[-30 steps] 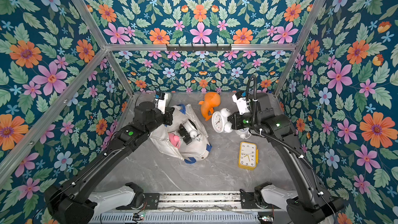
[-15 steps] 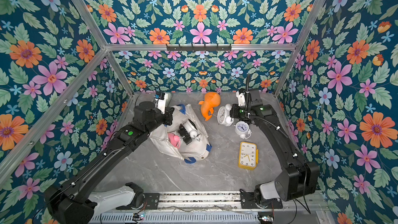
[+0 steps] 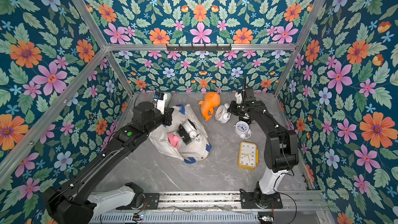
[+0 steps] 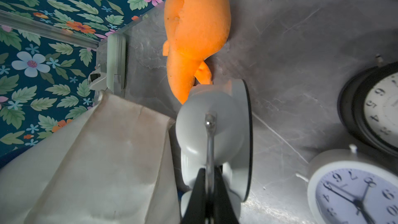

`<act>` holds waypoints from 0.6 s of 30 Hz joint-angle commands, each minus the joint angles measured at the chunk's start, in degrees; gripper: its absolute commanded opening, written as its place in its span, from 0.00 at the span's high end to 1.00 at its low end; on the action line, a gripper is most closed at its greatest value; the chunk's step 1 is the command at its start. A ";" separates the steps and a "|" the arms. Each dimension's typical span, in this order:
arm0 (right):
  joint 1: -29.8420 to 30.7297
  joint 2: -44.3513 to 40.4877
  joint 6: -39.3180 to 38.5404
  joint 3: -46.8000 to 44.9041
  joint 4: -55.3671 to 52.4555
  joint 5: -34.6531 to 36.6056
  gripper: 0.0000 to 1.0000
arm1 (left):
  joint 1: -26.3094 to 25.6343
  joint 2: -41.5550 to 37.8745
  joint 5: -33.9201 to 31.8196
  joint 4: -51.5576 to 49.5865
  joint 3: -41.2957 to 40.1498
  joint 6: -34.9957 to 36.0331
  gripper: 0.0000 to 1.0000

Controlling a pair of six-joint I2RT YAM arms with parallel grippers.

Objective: Take the alarm clock out of the canvas bag
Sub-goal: Place the alarm at the center of the board.

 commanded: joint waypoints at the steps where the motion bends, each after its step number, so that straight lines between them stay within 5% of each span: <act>1: 0.03 1.80 3.01 1.13 6.56 -4.22 1.00 | 0.09 -0.36 -0.35 3.72 0.09 -0.38 1.00; 14: -4.89 8.24 10.64 0.04 12.26 -8.21 1.00 | 0.03 -1.05 -0.93 3.47 -0.35 -0.03 1.00; 18: -5.22 9.69 10.57 0.08 12.54 -9.33 0.91 | 0.04 -0.55 -0.56 3.31 0.14 -0.02 1.00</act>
